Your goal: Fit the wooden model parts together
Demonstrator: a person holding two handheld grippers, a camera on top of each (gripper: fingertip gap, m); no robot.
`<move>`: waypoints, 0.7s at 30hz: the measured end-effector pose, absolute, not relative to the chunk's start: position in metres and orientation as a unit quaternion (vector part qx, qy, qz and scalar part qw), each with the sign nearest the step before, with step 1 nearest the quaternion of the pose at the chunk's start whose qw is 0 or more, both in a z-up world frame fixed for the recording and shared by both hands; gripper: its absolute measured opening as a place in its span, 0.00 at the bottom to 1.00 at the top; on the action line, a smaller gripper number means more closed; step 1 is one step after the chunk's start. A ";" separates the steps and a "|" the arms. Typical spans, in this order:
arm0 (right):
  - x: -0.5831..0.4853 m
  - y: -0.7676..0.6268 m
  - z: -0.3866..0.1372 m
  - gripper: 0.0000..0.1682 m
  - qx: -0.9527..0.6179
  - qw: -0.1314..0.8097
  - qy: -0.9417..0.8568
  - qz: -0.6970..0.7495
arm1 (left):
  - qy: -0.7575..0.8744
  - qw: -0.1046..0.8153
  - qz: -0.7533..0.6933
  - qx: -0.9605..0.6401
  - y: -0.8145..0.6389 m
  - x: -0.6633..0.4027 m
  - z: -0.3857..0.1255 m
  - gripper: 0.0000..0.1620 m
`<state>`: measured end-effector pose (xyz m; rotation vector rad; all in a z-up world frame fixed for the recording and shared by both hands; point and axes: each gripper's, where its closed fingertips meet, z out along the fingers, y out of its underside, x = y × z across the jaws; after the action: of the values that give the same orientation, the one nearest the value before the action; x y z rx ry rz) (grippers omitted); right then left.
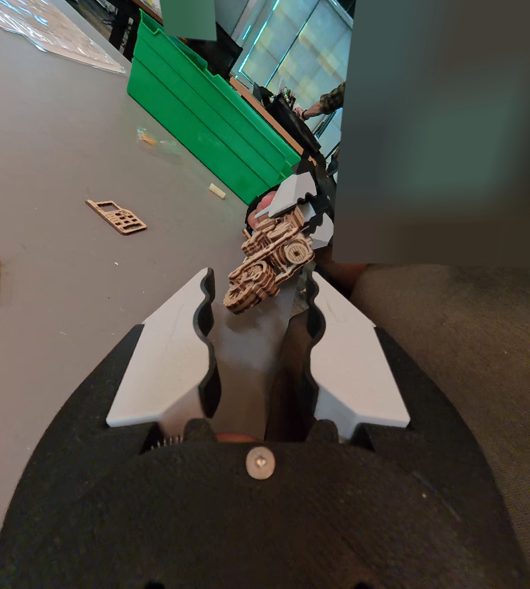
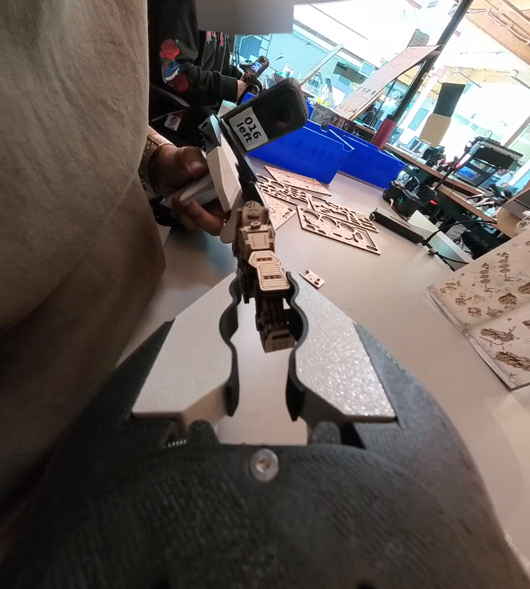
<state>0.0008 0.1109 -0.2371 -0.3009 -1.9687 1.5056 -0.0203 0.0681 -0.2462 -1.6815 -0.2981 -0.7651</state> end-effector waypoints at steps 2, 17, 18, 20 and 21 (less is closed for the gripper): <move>0.000 0.112 -0.235 0.15 -0.118 0.316 -0.744 0.577 | -0.129 0.593 -0.331 -0.722 0.068 -0.021 -0.246 0.34; 0.000 0.117 -0.230 0.15 -0.128 0.315 -0.731 0.592 | -0.132 0.592 -0.333 -0.722 0.068 -0.021 -0.247 0.33; 0.000 0.117 -0.230 0.15 -0.128 0.315 -0.730 0.592 | -0.133 0.592 -0.333 -0.722 0.068 -0.021 -0.247 0.33; 0.000 0.117 -0.229 0.15 -0.128 0.315 -0.730 0.593 | -0.134 0.591 -0.334 -0.722 0.068 -0.022 -0.247 0.33; 0.000 0.117 -0.229 0.15 -0.129 0.315 -0.729 0.594 | -0.134 0.591 -0.335 -0.721 0.068 -0.022 -0.247 0.33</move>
<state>0.0000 0.1171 -0.2293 -0.3387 -1.9223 1.5648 -0.0217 0.0683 -0.2466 -1.6779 -0.3125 -0.7783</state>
